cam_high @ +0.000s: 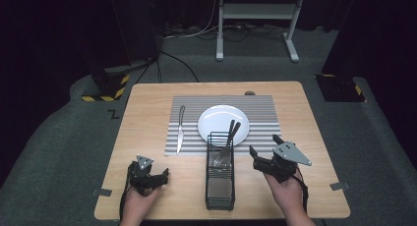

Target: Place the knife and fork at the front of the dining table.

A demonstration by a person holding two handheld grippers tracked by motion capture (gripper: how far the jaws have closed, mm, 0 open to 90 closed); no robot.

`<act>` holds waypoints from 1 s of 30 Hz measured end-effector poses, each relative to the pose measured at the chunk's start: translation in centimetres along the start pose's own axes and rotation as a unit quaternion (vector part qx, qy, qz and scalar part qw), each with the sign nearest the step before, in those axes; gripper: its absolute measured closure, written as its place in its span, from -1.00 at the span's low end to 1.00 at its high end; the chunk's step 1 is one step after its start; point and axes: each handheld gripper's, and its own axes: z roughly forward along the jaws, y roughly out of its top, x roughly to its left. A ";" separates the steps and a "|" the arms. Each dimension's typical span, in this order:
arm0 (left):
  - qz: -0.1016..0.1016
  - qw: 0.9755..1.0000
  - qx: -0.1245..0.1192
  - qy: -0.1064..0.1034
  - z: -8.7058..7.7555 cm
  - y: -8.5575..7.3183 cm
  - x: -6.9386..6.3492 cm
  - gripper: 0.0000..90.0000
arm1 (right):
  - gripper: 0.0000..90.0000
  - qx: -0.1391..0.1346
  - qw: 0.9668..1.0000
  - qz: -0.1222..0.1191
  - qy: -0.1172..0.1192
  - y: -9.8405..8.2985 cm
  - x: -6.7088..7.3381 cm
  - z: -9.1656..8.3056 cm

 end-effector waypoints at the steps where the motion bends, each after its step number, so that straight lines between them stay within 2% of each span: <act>1: 0.000 1.000 0.000 0.000 0.0 0.0 0.0 -0.84 | -0.72 -0.004 1.000 0.001 0.002 0.2 0.1 0.1; 6: 0.001 1.000 0.000 0.000 0.0 0.0 0.0 -0.84 | -0.72 -0.016 0.999 -0.003 0.034 1.2 0.8 0.6; 10: 0.001 1.000 0.000 0.000 0.0 0.0 0.0 -0.84 | -0.69 -0.028 0.999 -0.004 0.032 2.0 1.6 1.1; 13: 0.000 1.000 0.000 0.000 0.0 0.0 0.0 -0.84 | -0.44 -0.035 0.999 -0.004 0.038 2.4 2.1 1.6; 17: -0.001 1.000 -0.001 -0.002 0.0 0.0 0.0 -0.83 | -0.01 -0.043 0.998 0.012 0.046 2.6 2.7 2.3; 21: -0.001 1.000 -0.001 -0.002 0.0 0.0 0.0 -0.83 | 0.31 -0.048 0.997 0.020 0.053 2.9 3.1 3.1; 30: 0.000 1.000 -0.001 -0.004 -0.1 -0.1 0.0 -0.82 | 0.59 -0.063 0.996 0.043 0.053 3.2 3.4 4.5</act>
